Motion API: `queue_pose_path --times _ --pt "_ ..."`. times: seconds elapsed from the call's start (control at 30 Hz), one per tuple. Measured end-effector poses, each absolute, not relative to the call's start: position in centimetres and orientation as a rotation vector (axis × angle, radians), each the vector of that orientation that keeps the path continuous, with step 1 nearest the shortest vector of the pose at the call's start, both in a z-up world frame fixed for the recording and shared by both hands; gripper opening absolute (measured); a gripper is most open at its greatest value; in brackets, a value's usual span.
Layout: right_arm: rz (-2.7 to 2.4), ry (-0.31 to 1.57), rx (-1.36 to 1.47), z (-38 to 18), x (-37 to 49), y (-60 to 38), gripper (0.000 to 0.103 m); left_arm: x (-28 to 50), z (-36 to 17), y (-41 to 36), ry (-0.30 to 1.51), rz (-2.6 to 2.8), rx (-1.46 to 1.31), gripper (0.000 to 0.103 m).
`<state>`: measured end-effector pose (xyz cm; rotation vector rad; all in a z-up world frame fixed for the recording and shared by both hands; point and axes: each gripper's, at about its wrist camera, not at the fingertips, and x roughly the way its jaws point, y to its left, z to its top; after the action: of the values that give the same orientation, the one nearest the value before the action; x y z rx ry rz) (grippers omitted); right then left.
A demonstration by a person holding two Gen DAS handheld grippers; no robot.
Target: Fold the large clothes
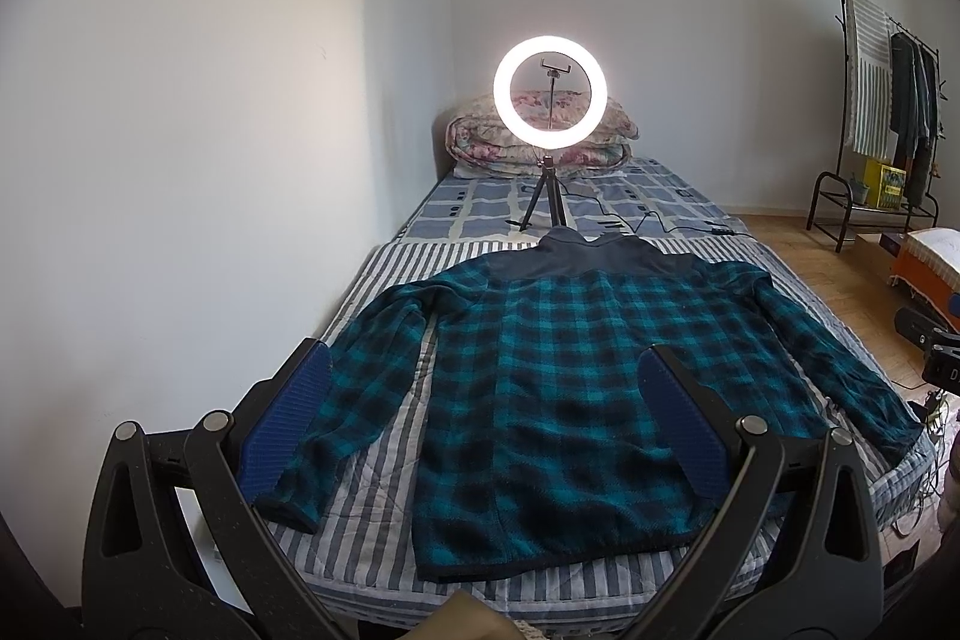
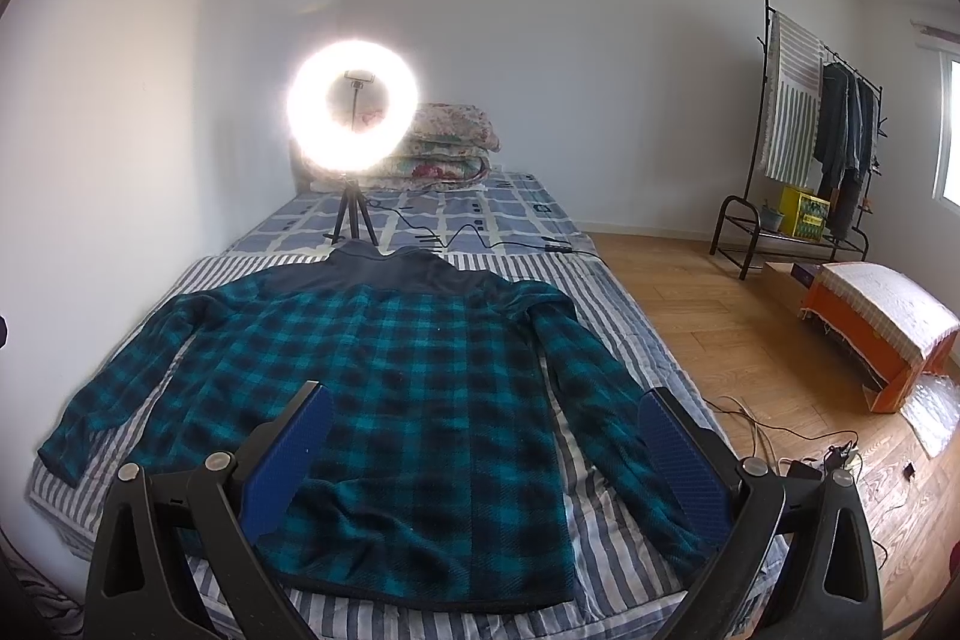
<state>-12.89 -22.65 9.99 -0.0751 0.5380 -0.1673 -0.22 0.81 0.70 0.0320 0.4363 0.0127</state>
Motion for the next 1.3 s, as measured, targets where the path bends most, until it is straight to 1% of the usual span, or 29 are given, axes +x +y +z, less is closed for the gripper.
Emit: queue_pose_path --times 1.3 --pt "-0.137 0.545 -0.064 10.3 -12.3 -21.5 0.103 0.1 0.8 1.9 0.451 0.039 0.03 0.103"
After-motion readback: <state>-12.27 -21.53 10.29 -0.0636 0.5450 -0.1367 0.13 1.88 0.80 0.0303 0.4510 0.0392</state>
